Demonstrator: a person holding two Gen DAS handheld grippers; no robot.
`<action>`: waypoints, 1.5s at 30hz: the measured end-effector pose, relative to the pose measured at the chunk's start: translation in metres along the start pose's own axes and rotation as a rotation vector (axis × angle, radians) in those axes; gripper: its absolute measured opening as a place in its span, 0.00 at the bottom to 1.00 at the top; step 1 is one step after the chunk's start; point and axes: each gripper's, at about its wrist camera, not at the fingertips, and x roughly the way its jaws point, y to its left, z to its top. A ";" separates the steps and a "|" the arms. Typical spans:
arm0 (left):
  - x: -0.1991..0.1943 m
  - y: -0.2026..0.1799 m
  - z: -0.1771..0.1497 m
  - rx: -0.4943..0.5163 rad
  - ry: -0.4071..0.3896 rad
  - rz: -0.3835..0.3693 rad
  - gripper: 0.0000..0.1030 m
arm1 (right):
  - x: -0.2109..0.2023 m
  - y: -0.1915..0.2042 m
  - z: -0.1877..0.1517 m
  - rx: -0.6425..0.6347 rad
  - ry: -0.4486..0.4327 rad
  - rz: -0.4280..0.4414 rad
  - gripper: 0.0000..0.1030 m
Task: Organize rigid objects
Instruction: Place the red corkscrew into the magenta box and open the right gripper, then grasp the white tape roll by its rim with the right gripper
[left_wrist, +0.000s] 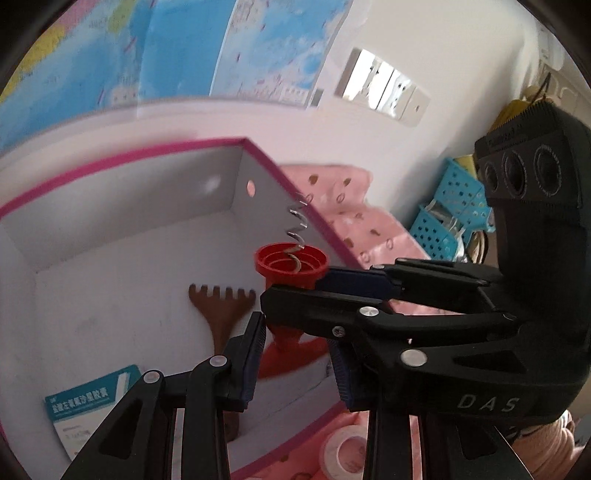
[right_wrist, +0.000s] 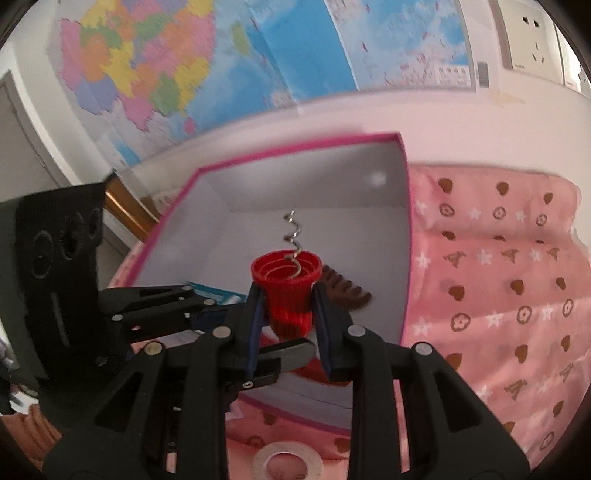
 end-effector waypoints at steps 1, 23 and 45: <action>0.001 0.001 -0.001 -0.005 0.005 0.000 0.32 | 0.003 -0.001 0.000 -0.001 0.012 -0.016 0.30; -0.061 -0.005 -0.033 0.010 -0.145 0.110 0.40 | -0.051 -0.004 -0.024 -0.028 -0.123 -0.120 0.49; -0.073 -0.034 -0.127 0.039 -0.096 0.037 0.50 | -0.042 -0.007 -0.130 0.015 0.033 0.006 0.49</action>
